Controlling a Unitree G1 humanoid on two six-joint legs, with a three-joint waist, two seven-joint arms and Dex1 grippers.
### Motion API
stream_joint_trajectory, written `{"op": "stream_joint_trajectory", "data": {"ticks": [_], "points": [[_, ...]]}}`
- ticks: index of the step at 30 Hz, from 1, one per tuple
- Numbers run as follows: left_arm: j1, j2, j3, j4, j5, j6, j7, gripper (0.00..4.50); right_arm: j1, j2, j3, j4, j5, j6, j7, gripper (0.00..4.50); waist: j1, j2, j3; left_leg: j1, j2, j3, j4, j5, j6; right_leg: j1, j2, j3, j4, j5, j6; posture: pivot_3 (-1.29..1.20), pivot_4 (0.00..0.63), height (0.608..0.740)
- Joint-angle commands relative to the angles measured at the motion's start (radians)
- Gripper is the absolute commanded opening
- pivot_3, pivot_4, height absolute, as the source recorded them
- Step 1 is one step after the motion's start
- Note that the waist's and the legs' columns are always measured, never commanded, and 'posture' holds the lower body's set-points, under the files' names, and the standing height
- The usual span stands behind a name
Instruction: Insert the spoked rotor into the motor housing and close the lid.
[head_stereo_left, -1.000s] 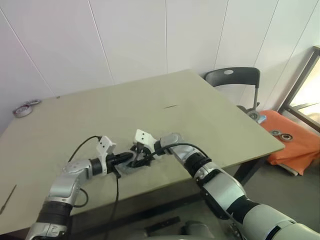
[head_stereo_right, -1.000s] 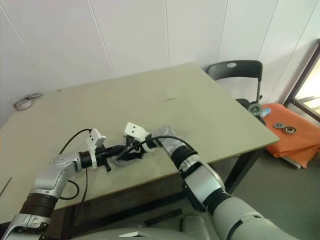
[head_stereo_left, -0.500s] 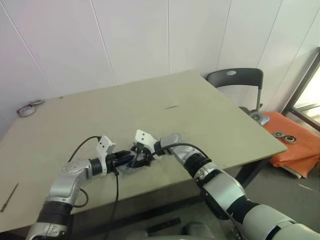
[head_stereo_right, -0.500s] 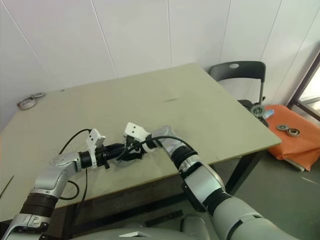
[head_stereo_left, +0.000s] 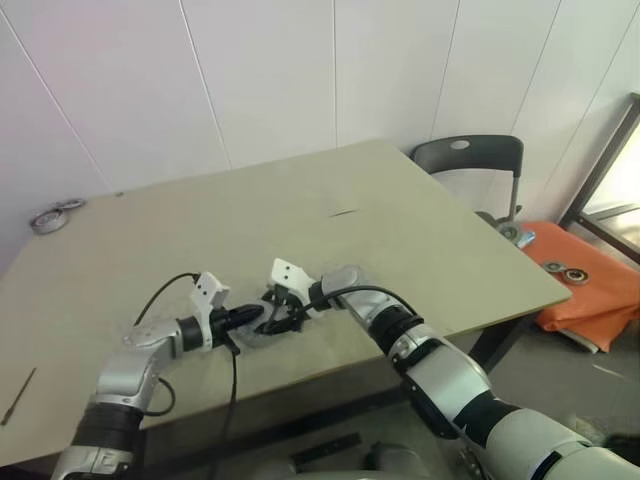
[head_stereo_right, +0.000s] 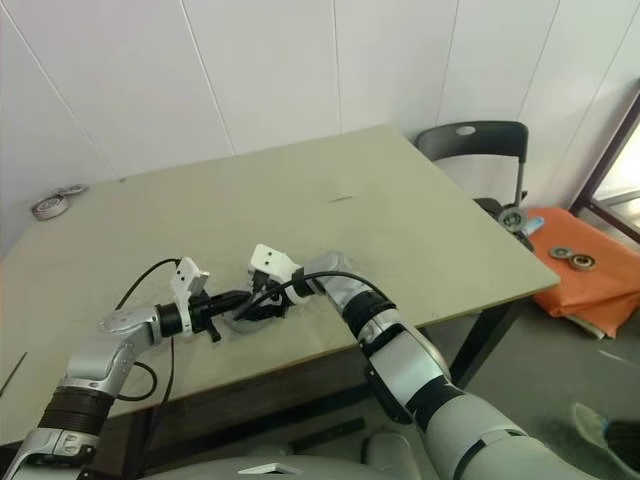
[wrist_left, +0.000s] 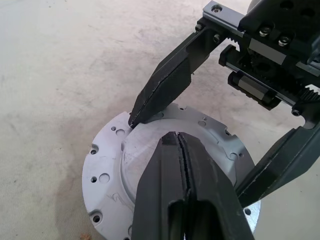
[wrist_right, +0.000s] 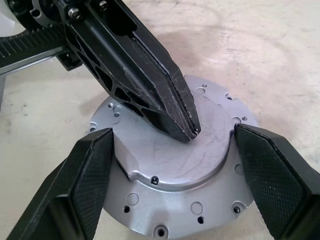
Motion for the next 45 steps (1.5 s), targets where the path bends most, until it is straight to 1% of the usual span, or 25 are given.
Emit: {"op": "stream_joint_trajectory", "data": {"ticks": [1,2,3,4,5,6,8,9,10,11,14,16,19,26,33,36,40,45], "points": [[0.055,-0.002,-0.052,0.054,0.030,0.063,-0.011,0.02,0.038,-0.029,0.039,0.082,-0.083,0.050,-0.034,3.98,0.027,-0.080,0.005,0.012,-0.003,0.034,-0.005,0.000,0.000,0.022,-0.010,0.051,0.081,-0.052,0.008,0.00,0.000,0.740],[0.056,-0.001,-0.052,0.052,0.029,0.066,-0.014,0.02,0.038,-0.029,0.038,0.082,-0.083,0.050,-0.034,3.98,0.035,-0.078,0.008,0.032,-0.011,0.054,-0.008,0.001,0.000,0.049,-0.009,0.102,0.070,-0.137,0.009,0.00,0.000,0.740],[0.056,-0.001,-0.053,0.050,0.030,0.068,-0.015,0.02,0.038,-0.028,0.037,0.083,-0.084,0.050,-0.035,3.98,0.036,-0.069,0.008,0.035,-0.014,0.046,-0.007,0.002,0.002,0.056,0.004,0.105,0.064,-0.137,0.004,0.00,0.000,0.740],[0.057,-0.001,-0.053,0.049,0.031,0.071,-0.014,0.02,0.038,-0.028,0.036,0.083,-0.085,0.050,-0.035,3.98,0.033,-0.061,0.009,0.038,-0.012,0.036,-0.008,0.003,0.002,0.060,0.011,0.104,0.060,-0.137,-0.004,0.00,0.000,0.740],[0.058,0.001,-0.055,0.047,0.033,0.075,-0.013,0.02,0.038,-0.028,0.035,0.083,-0.085,0.050,-0.035,3.98,0.028,-0.051,0.011,0.037,-0.011,0.032,-0.009,0.003,0.002,0.060,0.017,0.105,0.059,-0.137,-0.006,0.00,0.000,0.740],[0.058,0.002,-0.056,0.046,0.034,0.077,-0.013,0.02,0.039,-0.028,0.035,0.083,-0.086,0.050,-0.036,3.98,0.020,-0.045,0.012,0.038,-0.011,0.029,-0.008,0.004,0.001,0.060,0.020,0.108,0.058,-0.137,-0.006,0.00,0.000,0.740],[0.057,0.003,-0.057,0.046,0.034,0.078,-0.013,0.02,0.039,-0.028,0.034,0.083,-0.086,0.049,-0.034,3.98,0.009,-0.044,0.012,0.039,-0.013,0.026,-0.007,0.006,-0.002,0.066,0.024,0.112,0.058,-0.137,-0.005,0.00,0.000,0.740],[0.056,0.003,-0.057,0.046,0.034,0.078,-0.012,0.02,0.039,-0.028,0.033,0.083,-0.086,0.050,-0.034,3.98,0.000,-0.041,0.013,0.041,-0.013,0.020,-0.007,0.012,-0.012,0.070,0.026,0.111,0.055,-0.137,-0.005,0.00,0.000,0.740],[0.056,0.003,-0.058,0.047,0.035,0.076,-0.012,0.02,0.039,-0.028,0.033,0.084,-0.086,0.050,-0.033,3.98,-0.005,-0.038,0.014,0.046,-0.015,0.010,-0.006,0.015,-0.018,0.073,0.028,0.112,0.053,-0.137,-0.004,0.00,0.000,0.740],[0.056,0.002,-0.058,0.048,0.035,0.075,-0.011,0.02,0.039,-0.028,0.033,0.084,-0.086,0.050,-0.032,3.98,-0.006,-0.038,0.014,0.048,-0.017,0.002,-0.006,0.017,-0.021,0.078,0.031,0.113,0.046,-0.136,-0.002,0.00,0.000,0.740],[0.055,0.003,-0.058,0.052,0.036,0.073,-0.009,0.02,0.039,-0.028,0.033,0.084,-0.086,0.050,-0.031,3.98,-0.010,-0.039,0.015,0.052,-0.031,-0.016,-0.006,0.017,-0.022,0.080,0.030,0.121,0.042,-0.135,0.001,0.00,0.000,0.740],[0.056,0.005,-0.057,0.052,0.036,0.073,-0.010,0.02,0.039,-0.027,0.033,0.084,-0.086,0.050,-0.031,3.98,-0.012,-0.040,0.015,0.051,-0.035,-0.022,-0.006,0.015,-0.025,0.079,0.029,0.122,0.041,-0.135,0.002,0.00,0.000,0.740],[0.056,0.011,-0.060,0.051,0.037,0.081,-0.013,0.02,0.039,-0.028,0.033,0.084,-0.086,0.051,-0.031,3.98,-0.014,-0.041,0.015,0.051,-0.042,-0.027,-0.009,0.015,-0.026,0.077,0.024,0.122,0.041,-0.135,0.002,0.00,0.000,0.740],[0.065,0.034,-0.099,0.081,0.083,0.067,-0.011,0.02,0.038,-0.028,0.030,0.085,-0.083,0.055,-0.032,3.98,-0.018,-0.041,0.015,0.051,-0.046,-0.029,-0.012,0.015,-0.026,0.076,0.021,0.122,0.041,-0.136,0.002,0.00,0.000,0.740],[0.067,0.027,-0.096,0.077,0.077,0.068,-0.014,0.02,0.033,-0.027,0.026,0.087,-0.078,0.061,-0.030,3.98,-0.017,-0.041,0.015,0.053,-0.046,-0.030,-0.017,0.015,-0.026,0.075,0.021,0.122,0.040,-0.136,0.002,0.00,0.000,0.740],[0.066,0.028,-0.095,0.078,0.077,0.068,-0.014,0.02,0.019,-0.019,-0.001,0.087,-0.049,0.095,-0.012,3.98,-0.017,-0.041,0.015,0.053,-0.046,-0.030,-0.017,0.015,-0.026,0.075,0.021,0.122,0.040,-0.136,0.002,0.00,0.000,0.740],[0.066,0.029,-0.095,0.077,0.076,0.068,-0.016,0.02,-0.005,-0.012,-0.039,0.051,0.005,0.184,0.072,3.98,-0.017,-0.042,0.015,0.052,-0.047,-0.030,-0.017,0.015,-0.026,0.075,0.021,0.122,0.039,-0.136,0.002,0.00,0.000,0.740],[0.065,0.030,-0.093,0.076,0.076,0.069,-0.017,0.02,-0.034,-0.036,-0.081,-0.117,0.104,0.364,0.263,3.98,-0.017,-0.044,0.015,0.050,-0.047,-0.030,-0.017,0.016,-0.026,0.074,0.021,0.122,0.038,-0.138,0.006,0.00,0.000,0.740]]}}
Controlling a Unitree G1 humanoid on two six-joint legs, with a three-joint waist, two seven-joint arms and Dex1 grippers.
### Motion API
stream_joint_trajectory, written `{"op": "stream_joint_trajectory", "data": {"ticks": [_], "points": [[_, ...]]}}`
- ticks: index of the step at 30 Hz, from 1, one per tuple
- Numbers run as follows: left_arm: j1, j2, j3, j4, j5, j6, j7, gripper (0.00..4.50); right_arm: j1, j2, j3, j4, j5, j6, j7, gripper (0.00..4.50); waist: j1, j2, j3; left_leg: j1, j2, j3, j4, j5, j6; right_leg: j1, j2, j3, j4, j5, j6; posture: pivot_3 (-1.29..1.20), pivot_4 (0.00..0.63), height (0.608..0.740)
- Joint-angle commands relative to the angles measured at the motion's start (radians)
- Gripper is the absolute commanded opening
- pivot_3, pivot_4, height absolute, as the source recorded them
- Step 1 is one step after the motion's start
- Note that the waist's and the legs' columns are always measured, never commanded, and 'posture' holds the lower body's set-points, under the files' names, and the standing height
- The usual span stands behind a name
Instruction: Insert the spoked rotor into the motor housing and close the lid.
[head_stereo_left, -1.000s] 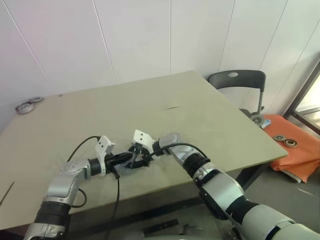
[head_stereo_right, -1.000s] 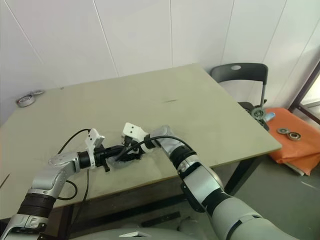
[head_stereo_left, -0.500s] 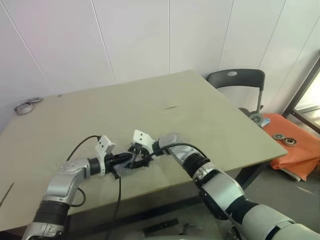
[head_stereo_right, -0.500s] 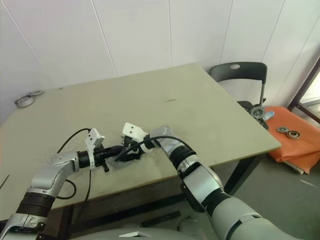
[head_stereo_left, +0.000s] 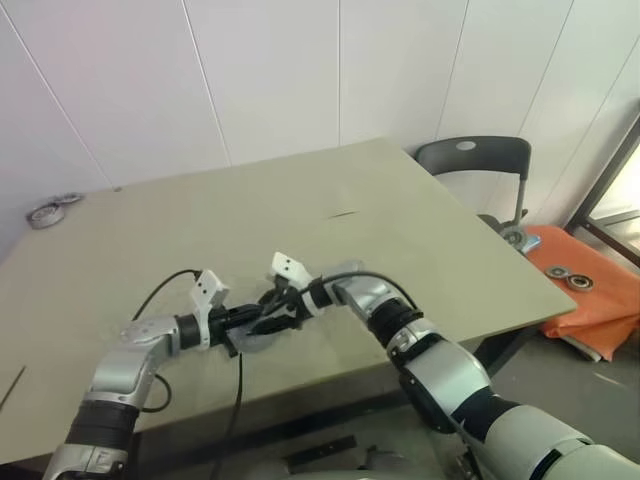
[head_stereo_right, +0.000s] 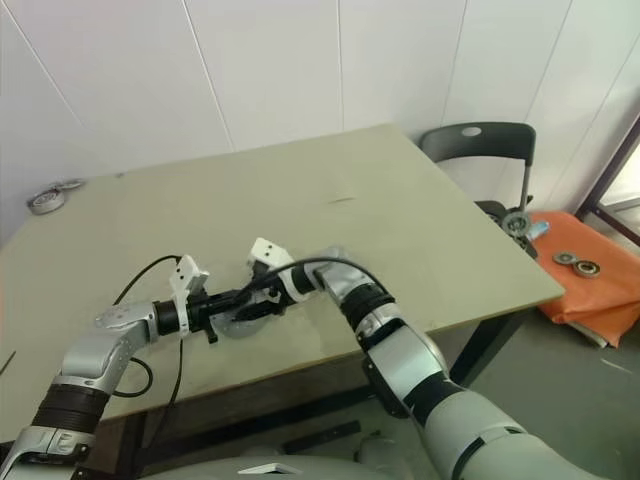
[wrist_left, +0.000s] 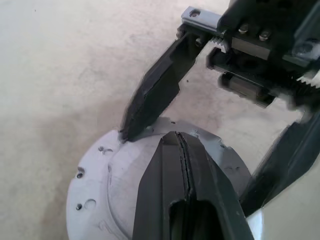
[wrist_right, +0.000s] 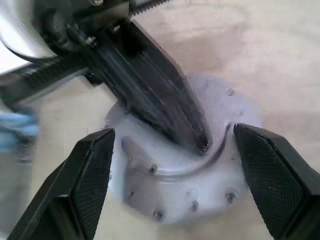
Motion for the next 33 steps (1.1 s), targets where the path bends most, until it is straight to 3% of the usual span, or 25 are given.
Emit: {"op": "stream_joint_trajectory", "data": {"ticks": [1,6,18,33], "points": [[0.059,0.007,-0.083,0.108,0.079,0.064,0.016,0.02,-0.014,-0.030,-0.023,-0.085,0.058,0.147,0.103,3.98,0.000,-0.001,-0.001,-0.001,0.000,0.000,0.000,0.001,0.000,-0.001,0.000,0.000,0.000,-0.001,0.002,0.00,0.000,0.740],[0.055,0.004,-0.083,0.112,0.080,0.061,0.016,0.02,-0.039,-0.052,-0.054,-0.161,0.101,0.224,0.130,3.98,0.000,0.000,-0.002,-0.016,0.000,-0.001,-0.002,0.003,0.001,-0.016,0.000,0.000,-0.004,0.005,0.007,0.00,0.000,0.740],[0.065,0.010,-0.084,0.104,0.070,0.063,-0.002,0.02,-0.065,-0.074,-0.080,-0.120,0.100,0.258,0.066,3.98,-0.001,-0.005,0.001,-0.017,0.000,-0.001,-0.004,0.001,-0.002,-0.013,0.000,0.001,-0.015,0.006,0.010,0.00,0.000,0.740],[0.227,0.134,-0.038,-0.014,0.003,0.093,-0.051,0.02,-0.106,-0.066,-0.101,0.005,0.096,0.221,-0.003,3.98,-0.011,0.000,0.005,-0.019,0.000,-0.001,-0.004,0.000,-0.001,-0.015,0.000,0.002,-0.017,0.006,0.010,0.00,0.000,0.740]]}}
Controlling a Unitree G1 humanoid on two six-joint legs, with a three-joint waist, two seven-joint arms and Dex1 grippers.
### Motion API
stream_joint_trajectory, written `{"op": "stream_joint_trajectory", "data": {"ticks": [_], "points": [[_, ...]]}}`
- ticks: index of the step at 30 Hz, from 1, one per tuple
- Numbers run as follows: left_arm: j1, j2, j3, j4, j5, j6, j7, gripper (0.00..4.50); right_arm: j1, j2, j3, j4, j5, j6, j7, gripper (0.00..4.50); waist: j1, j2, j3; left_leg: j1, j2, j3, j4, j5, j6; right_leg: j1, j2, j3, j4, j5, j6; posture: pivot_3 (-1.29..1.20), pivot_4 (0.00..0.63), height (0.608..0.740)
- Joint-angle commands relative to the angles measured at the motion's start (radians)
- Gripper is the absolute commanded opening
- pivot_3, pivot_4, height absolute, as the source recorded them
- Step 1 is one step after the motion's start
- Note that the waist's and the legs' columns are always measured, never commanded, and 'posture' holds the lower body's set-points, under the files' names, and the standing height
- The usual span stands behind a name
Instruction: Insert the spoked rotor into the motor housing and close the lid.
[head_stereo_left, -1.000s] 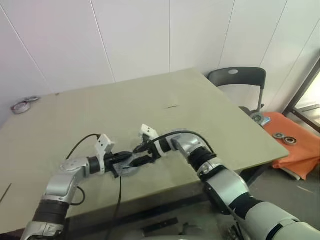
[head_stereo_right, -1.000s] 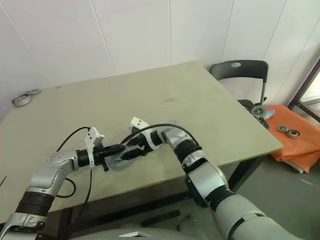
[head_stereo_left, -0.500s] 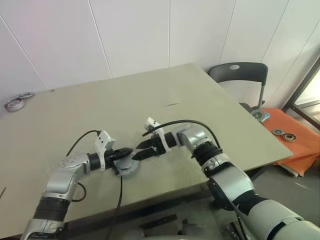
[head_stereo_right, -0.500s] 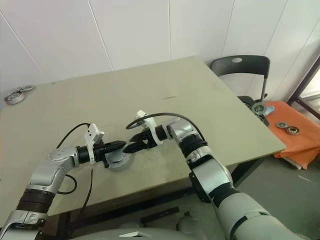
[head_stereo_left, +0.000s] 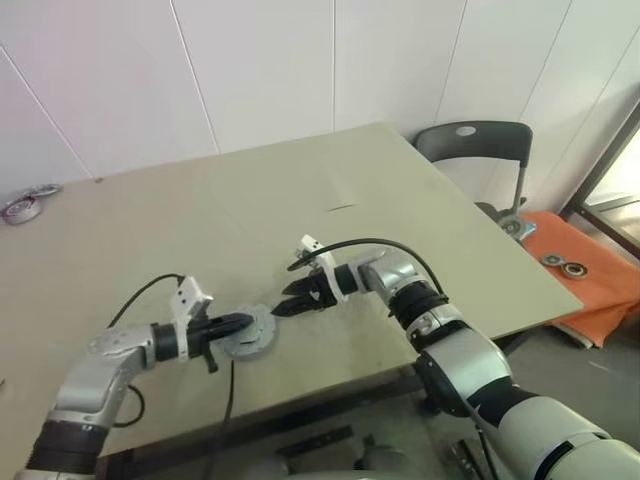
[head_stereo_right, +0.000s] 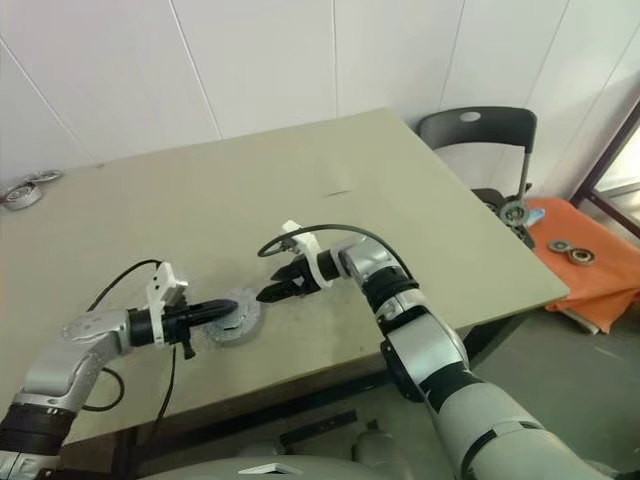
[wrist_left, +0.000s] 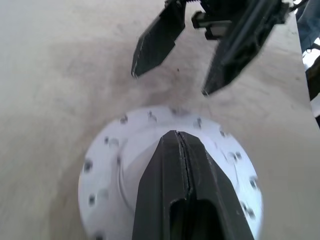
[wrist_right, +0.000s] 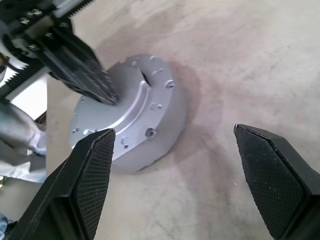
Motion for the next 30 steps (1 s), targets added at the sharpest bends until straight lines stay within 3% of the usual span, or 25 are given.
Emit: {"op": "stream_joint_trajectory", "data": {"ticks": [1,4,7,11,16,20,30], "points": [[0.095,0.018,-0.088,0.129,0.087,0.090,0.022,0.02,-0.070,0.017,-0.047,0.034,0.027,0.024,-0.008,3.98,-0.001,0.001,0.001,0.000,0.000,0.000,0.000,0.000,0.000,0.000,0.000,0.000,0.000,0.000,0.000,0.00,0.000,0.740],[0.093,0.018,-0.086,0.137,0.087,0.083,0.023,0.02,-0.096,0.022,-0.076,0.066,0.047,0.082,0.003,3.98,-0.001,0.002,0.000,0.001,0.000,0.000,0.000,0.000,0.000,0.000,0.000,0.000,0.000,0.000,0.000,0.00,0.000,0.740],[0.082,0.007,-0.086,0.138,0.084,0.081,0.028,0.02,-0.133,0.008,-0.094,0.094,0.097,0.325,0.080,3.98,0.000,0.003,0.000,0.000,0.000,0.000,0.000,0.000,0.000,0.000,0.000,0.000,0.000,0.000,0.000,0.00,0.000,0.740],[0.078,-0.004,-0.091,0.144,0.091,0.077,0.038,0.02,-0.088,-0.032,-0.037,-0.005,0.142,0.543,0.177,3.98,0.001,0.003,-0.001,0.000,0.000,0.000,0.000,0.000,0.000,0.000,0.000,0.000,0.000,0.000,0.000,0.00,0.000,0.740],[0.080,-0.015,-0.099,0.148,0.098,0.071,0.046,0.02,-0.009,-0.079,0.025,-0.135,0.202,0.723,0.196,3.98,0.002,0.002,0.000,0.000,0.000,0.000,0.001,0.000,0.000,0.001,0.000,0.000,0.000,0.000,0.000,0.00,0.000,0.740],[0.084,-0.020,-0.101,0.141,0.097,0.073,0.051,0.02,0.046,-0.068,0.058,-0.192,0.213,0.750,0.134,3.98,0.001,0.004,0.000,0.000,0.000,0.000,0.001,0.000,0.000,0.000,0.000,0.000,0.000,0.000,0.000,0.00,0.000,0.740],[0.123,-0.020,-0.088,0.107,0.087,0.075,0.079,0.02,0.013,0.075,-0.132,-0.042,0.199,0.680,-0.214,3.98,-0.005,0.003,-0.002,0.007,0.001,0.001,0.001,0.000,0.000,0.004,0.002,0.001,0.002,-0.001,0.003,0.00,0.000,0.740]]}}
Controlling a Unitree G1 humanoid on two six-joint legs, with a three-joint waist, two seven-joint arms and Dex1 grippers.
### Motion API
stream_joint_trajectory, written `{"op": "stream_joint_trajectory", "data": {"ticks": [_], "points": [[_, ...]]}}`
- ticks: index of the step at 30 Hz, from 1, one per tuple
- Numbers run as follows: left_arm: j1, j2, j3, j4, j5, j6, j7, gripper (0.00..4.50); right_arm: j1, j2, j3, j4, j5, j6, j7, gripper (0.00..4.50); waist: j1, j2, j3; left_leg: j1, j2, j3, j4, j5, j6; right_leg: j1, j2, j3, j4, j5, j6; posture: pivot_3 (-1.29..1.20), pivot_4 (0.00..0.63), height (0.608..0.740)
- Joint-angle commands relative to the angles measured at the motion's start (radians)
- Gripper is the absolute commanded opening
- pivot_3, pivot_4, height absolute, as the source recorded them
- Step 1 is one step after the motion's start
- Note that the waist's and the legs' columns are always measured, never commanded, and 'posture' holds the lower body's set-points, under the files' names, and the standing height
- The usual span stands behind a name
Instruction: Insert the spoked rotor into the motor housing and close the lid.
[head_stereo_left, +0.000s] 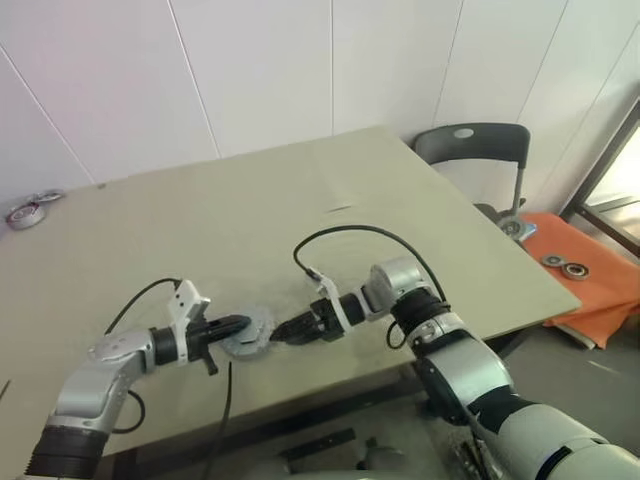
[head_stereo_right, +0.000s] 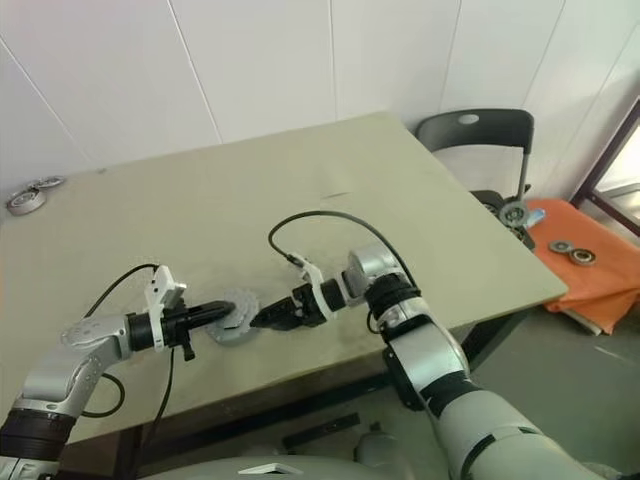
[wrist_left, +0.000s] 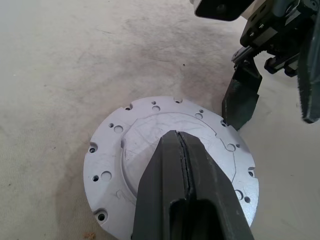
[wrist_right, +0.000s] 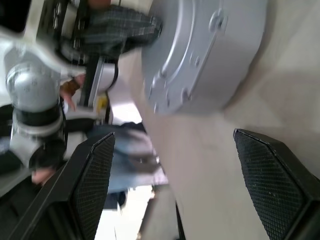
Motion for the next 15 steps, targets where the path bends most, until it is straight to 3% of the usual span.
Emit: {"op": "stream_joint_trajectory", "data": {"ticks": [1,9,15], "points": [[0.103,-0.002,-0.098,0.102,0.088,0.078,0.033,0.02,-0.035,0.039,-0.047,0.030,-0.007,-0.052,-0.116,3.98,-0.001,0.001,0.000,0.001,0.001,0.000,0.000,0.000,0.000,0.000,0.000,0.000,0.000,0.000,0.001,0.00,0.000,0.740],[0.090,-0.010,-0.103,0.099,0.084,0.077,0.050,0.02,-0.035,0.051,-0.049,0.061,-0.031,-0.058,-0.213,3.98,-0.003,0.004,-0.004,0.002,0.001,0.000,0.000,0.000,0.000,0.000,0.001,0.000,0.001,0.001,0.001,0.00,0.000,0.740],[0.082,-0.015,-0.094,0.107,0.081,0.074,0.061,0.02,-0.058,0.111,-0.119,0.125,-0.020,-0.069,-0.305,3.98,-0.003,0.005,-0.006,0.004,0.001,-0.001,0.000,0.000,0.000,0.000,0.001,0.000,0.001,0.003,0.000,0.00,0.000,0.740]]}}
